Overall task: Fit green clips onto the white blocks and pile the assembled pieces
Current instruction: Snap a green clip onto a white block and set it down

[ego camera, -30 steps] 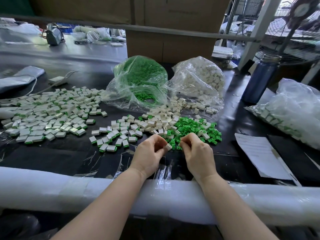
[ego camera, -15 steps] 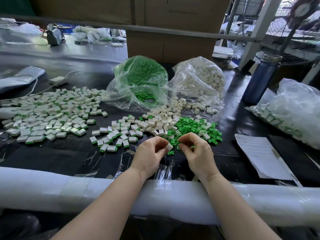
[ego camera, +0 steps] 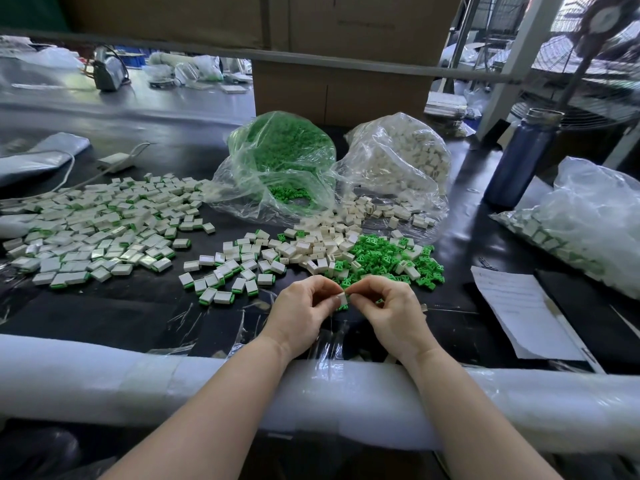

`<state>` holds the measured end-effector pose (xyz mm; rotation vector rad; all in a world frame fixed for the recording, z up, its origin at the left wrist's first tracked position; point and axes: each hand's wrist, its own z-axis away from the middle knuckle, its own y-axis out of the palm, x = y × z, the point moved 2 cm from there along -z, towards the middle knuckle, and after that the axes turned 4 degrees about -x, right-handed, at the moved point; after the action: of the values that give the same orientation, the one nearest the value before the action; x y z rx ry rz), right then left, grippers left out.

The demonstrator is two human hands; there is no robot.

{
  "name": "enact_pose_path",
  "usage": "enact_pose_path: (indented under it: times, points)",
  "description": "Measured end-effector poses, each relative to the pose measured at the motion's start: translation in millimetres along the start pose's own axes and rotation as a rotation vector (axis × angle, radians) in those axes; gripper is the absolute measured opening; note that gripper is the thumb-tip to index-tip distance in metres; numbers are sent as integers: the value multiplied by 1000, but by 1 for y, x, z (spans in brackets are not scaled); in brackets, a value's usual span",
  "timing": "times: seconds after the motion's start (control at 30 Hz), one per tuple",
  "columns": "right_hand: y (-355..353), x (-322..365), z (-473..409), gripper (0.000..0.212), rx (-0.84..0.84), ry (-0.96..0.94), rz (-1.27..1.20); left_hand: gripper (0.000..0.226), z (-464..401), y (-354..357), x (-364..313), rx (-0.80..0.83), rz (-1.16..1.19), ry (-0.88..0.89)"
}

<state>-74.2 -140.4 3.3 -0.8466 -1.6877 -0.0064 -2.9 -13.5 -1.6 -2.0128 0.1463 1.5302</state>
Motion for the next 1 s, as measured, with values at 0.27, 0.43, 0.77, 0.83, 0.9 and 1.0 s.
enact_pose_path:
  times: [0.27,0.43,0.77,0.83,0.9,1.0]
  points:
    - [-1,0,0,17,38,79,-57,18,1,0,1,0,51,-9]
    - [-2,2,1,26,57,88,-84,14,1,1,0,11,13,13]
    - [-2,0,1,27,95,96,-108,10,4,0,-6,44,-92,119]
    - [-2,1,1,26,110,98,-112,10,4,1,-6,65,-132,148]
    - [-2,1,1,26,108,97,-113,11,3,1,-5,66,-134,150]
    - [-3,1,0,25,51,100,-126,12,3,2,-4,16,-90,136]
